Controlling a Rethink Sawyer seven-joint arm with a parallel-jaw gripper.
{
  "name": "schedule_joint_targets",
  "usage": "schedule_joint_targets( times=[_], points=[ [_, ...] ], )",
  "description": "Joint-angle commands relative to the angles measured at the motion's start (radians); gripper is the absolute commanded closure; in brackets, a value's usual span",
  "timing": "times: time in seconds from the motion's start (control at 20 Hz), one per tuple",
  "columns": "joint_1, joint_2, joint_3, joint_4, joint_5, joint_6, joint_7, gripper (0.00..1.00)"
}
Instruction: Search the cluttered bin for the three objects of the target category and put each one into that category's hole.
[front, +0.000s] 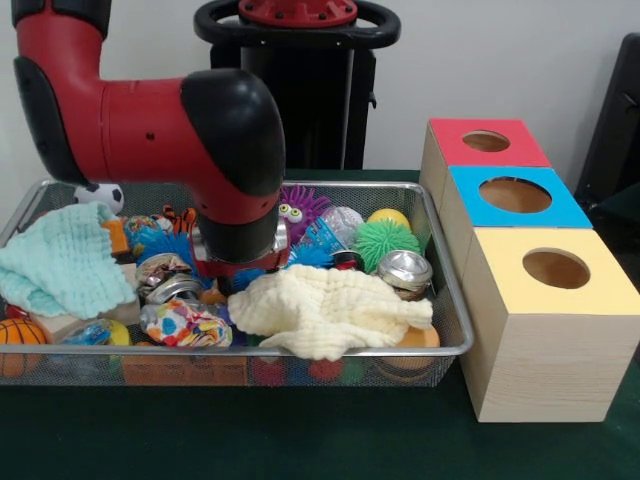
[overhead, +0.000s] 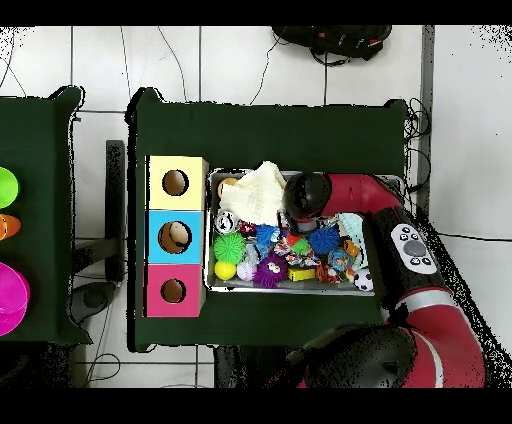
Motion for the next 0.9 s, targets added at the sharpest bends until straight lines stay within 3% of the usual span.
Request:
schedule_joint_targets(
  times=[0.05, 0.45, 0.75, 0.8, 0.9],
  points=[
    [0.015, 0.158, -0.011, -0.262, 0.035, 0.052, 0.051, 0.0],
    [-0.006, 0.187, 0.009, -0.302, 0.036, 0.076, -0.025, 0.0],
    [-0.03, 0.18, 0.038, -0.278, 0.022, 0.021, -0.117, 0.0],
    [-0.033, 0.18, 0.041, -0.276, 0.023, 0.018, -0.122, 1.0],
    [-0.03, 0.177, 0.041, -0.275, 0.02, 0.02, -0.127, 1.0]
  ],
)
